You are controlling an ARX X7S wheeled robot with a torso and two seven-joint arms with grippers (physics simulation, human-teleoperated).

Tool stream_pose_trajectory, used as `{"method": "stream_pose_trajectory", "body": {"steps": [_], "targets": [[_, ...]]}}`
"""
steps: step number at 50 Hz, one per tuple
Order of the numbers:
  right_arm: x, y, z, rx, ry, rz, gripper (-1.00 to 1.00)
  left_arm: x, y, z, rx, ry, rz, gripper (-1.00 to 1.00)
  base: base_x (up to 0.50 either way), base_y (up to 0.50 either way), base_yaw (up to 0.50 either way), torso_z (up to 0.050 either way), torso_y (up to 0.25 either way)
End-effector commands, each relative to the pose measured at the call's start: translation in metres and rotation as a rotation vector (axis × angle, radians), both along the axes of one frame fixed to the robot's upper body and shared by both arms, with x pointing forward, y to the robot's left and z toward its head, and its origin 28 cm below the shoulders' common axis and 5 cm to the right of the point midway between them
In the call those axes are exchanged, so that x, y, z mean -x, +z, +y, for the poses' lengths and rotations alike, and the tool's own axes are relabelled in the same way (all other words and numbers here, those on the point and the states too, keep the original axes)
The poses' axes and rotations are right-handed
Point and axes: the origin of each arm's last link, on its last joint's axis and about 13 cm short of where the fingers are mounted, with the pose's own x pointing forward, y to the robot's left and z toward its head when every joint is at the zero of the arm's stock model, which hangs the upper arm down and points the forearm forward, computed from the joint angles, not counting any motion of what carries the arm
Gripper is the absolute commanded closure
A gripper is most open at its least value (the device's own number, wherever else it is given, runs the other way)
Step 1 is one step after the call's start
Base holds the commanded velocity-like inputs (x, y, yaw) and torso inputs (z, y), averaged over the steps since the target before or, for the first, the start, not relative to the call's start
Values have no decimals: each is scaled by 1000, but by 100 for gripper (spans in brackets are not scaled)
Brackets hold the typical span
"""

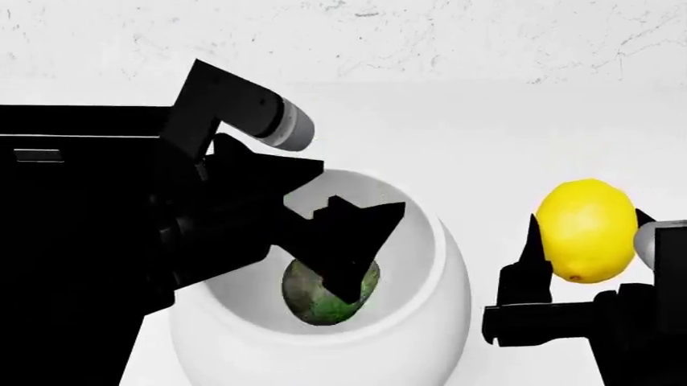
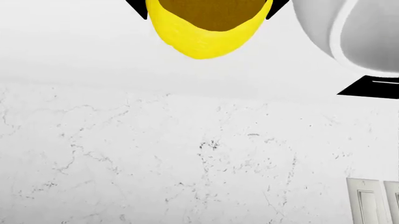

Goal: There is a mixed pile of frozen fruits and vegetables on the counter. Locate all the frozen vegetables and place the items in a bowl on the counter. Take all the frozen fruits and defrost them in a running sink.

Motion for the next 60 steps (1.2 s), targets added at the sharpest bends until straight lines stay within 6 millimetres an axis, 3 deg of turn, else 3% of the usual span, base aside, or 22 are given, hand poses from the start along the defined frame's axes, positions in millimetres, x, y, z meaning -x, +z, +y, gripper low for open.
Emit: {"method": "stream_pose_trajectory", "body": {"steps": [1,14,24,29,38,42,48,60], "targets": [[-2,1,4,25,47,-29,100,3,10,-6,22,-47,-35,-100,0,0,0,0,0],[-8,14,10,42,72,-43,100,24,49,19,93,31,-148,-100,0,0,0,0,0],[-14,55,15,40,149,-34,100,40,53,69,131,220,-194,-100,0,0,0,0,0],[-14,84,15,58,159,-76,100,53,42,92,58,337,-223,-100,0,0,0,0,0],[-29,115,21,2,279,-33,100,79,13,113,-44,473,-245,-100,0,0,0,0,0],[-35,127,26,-92,366,23,100,94,16,123,-45,531,-275,-100,0,0,0,0,0],[-33,130,40,-172,515,130,100,97,21,130,-26,572,-284,-100,0,0,0,0,0],[-48,119,74,-108,680,299,100,97,22,128,-34,579,-287,-100,0,0,0,0,0]]}}
